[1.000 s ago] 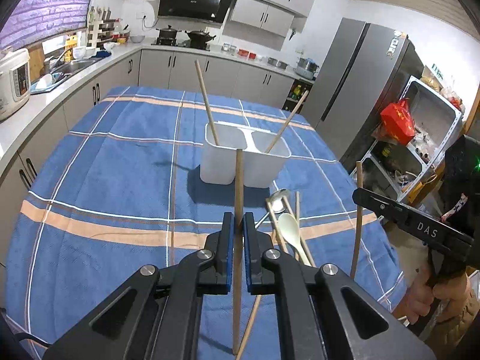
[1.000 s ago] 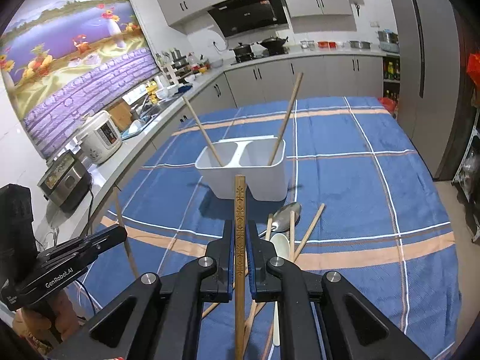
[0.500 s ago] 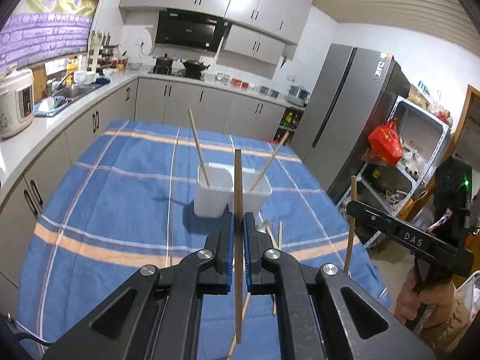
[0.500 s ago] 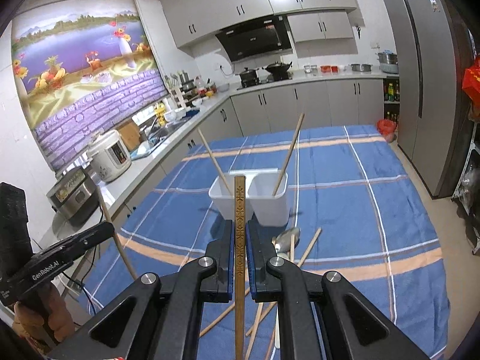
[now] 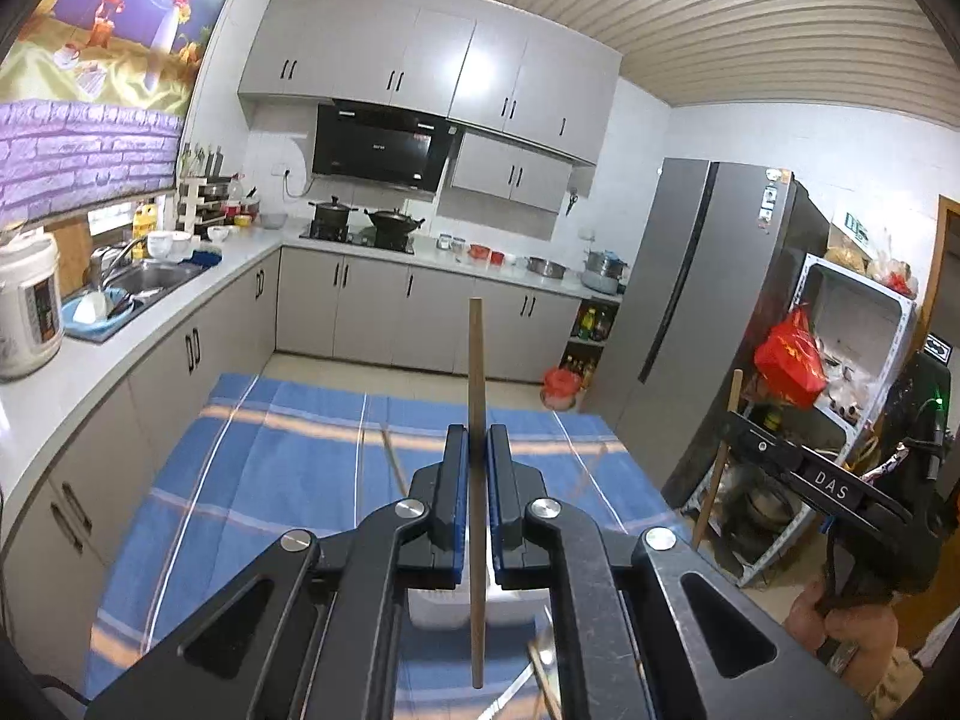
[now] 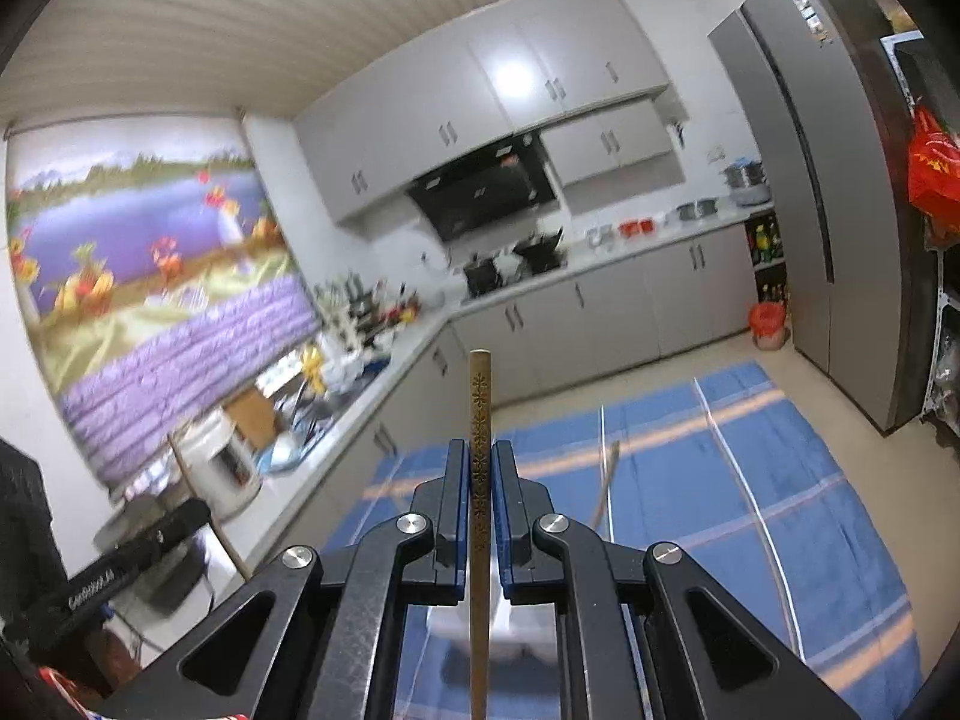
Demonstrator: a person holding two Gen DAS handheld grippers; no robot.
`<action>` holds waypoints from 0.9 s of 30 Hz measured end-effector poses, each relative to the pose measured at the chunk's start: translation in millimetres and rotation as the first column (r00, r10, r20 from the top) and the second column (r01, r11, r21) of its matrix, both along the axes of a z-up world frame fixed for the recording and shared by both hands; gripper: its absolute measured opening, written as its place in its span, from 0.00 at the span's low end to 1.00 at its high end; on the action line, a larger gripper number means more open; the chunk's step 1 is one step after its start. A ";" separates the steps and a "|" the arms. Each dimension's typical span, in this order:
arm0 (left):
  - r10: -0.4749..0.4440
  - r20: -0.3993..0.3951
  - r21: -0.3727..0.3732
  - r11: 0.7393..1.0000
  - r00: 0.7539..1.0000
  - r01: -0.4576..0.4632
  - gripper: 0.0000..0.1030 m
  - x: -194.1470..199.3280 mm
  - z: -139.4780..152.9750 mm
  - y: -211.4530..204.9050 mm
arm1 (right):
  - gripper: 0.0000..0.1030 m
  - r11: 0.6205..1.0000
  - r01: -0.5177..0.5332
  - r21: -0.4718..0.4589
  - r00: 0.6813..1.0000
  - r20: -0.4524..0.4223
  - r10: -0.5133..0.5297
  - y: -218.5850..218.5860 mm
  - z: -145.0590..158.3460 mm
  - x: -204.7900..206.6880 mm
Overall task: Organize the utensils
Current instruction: 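Lift both chopsticks and carry them above the white holder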
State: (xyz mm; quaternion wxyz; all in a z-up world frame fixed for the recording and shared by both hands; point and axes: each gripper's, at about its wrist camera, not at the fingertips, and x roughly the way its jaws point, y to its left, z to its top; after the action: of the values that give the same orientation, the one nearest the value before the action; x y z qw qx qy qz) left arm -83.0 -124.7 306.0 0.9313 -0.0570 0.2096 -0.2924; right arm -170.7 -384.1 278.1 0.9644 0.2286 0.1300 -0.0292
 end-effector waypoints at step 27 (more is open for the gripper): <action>-0.007 -0.150 0.133 0.991 0.989 0.028 0.05 139.7 -101.8 -84.7 | 0.10 0.991 0.083 -0.105 0.977 -0.186 -0.102 -10.5 -89.2 118.5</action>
State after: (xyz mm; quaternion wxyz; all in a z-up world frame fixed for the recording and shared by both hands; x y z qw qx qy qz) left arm 56.7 -209.3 204.2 0.9122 -0.0136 0.2983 -0.2806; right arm -52.1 -394.6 188.9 0.9549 0.1834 0.2098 -0.1022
